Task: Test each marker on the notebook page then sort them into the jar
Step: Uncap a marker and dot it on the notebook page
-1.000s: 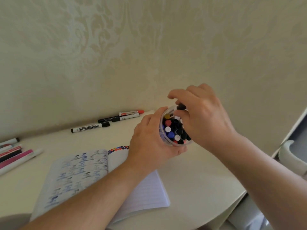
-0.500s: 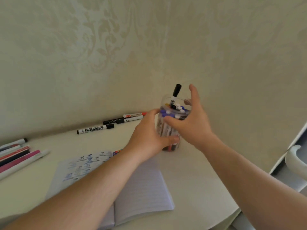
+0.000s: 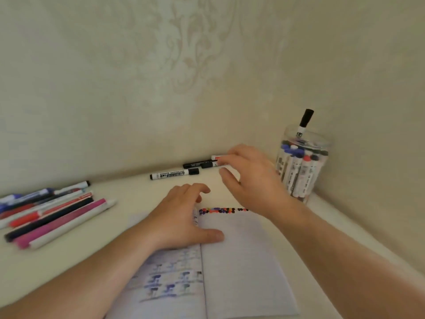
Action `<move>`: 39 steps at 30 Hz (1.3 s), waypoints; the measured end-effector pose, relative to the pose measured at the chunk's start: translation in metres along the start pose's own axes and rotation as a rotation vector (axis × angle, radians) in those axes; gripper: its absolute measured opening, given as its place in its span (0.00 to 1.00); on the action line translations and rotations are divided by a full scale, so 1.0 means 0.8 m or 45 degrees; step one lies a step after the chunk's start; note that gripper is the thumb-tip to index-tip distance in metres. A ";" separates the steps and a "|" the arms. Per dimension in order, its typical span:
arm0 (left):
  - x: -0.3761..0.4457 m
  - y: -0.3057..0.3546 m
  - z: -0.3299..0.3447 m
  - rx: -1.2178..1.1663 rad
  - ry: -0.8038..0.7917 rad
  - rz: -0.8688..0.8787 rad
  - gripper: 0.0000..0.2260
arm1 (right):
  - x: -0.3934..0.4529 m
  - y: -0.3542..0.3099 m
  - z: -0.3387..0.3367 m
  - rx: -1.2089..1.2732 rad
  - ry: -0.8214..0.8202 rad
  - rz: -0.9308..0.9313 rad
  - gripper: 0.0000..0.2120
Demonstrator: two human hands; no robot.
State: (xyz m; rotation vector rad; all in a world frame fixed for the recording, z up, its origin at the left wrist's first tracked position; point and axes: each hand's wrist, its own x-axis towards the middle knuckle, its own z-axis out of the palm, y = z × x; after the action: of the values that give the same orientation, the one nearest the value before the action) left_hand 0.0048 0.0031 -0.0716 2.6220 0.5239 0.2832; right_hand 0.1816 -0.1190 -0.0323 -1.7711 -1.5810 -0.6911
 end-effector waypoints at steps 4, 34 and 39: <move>-0.001 0.002 0.000 0.011 0.018 -0.006 0.43 | 0.056 -0.004 0.098 0.253 -0.639 0.383 0.12; -0.003 0.085 0.023 -0.210 0.254 0.298 0.04 | -0.066 -0.017 -0.038 1.495 -0.010 0.960 0.10; 0.003 0.077 0.036 0.046 0.254 0.337 0.14 | -0.075 -0.021 -0.030 1.539 -0.089 0.931 0.18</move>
State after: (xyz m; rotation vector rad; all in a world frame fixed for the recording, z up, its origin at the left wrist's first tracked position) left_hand 0.0346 -0.0581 -0.0679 2.7137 0.2449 0.6291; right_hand 0.1583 -0.1748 -0.0603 -1.2132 -0.8685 0.5954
